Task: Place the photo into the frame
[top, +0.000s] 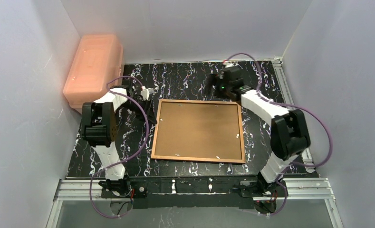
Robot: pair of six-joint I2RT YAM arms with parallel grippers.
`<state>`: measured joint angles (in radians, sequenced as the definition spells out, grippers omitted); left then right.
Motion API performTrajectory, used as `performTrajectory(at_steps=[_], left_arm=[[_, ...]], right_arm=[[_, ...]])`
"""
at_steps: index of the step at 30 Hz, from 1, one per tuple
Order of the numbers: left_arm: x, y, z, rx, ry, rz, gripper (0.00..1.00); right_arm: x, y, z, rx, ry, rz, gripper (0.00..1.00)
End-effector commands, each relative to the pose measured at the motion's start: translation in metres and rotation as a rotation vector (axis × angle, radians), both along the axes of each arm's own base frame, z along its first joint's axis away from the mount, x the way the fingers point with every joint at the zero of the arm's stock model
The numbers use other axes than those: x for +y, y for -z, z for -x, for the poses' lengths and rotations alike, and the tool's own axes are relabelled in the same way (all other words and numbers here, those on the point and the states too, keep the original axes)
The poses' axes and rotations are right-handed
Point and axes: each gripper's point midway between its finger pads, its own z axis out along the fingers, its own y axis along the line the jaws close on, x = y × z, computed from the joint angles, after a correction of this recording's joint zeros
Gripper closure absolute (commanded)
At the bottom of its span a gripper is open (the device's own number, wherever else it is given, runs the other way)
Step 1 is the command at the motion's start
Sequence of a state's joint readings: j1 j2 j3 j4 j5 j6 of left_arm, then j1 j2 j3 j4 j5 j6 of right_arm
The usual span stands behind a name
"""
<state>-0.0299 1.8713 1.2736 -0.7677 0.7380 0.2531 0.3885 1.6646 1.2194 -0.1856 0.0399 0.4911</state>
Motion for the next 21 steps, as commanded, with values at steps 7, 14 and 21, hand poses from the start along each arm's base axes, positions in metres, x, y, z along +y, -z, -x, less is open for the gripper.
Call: performTrajectory(at_steps=[7, 14, 21], left_arm=[[0.002, 0.027, -0.019, 0.058, -0.112, -0.008, 0.86], [0.002, 0.04, -0.016, 0.094, -0.119, 0.014, 0.9], [0.002, 0.049, -0.012, 0.128, -0.128, 0.02, 0.92]], right_arm=[[0.186, -0.005, 0.012, -0.025, -0.619, -0.296, 0.06], [0.246, 0.007, 0.02, -0.009, -0.708, -0.399, 0.09], [0.289, 0.025, 0.051, 0.024, -0.822, -0.432, 0.12]])
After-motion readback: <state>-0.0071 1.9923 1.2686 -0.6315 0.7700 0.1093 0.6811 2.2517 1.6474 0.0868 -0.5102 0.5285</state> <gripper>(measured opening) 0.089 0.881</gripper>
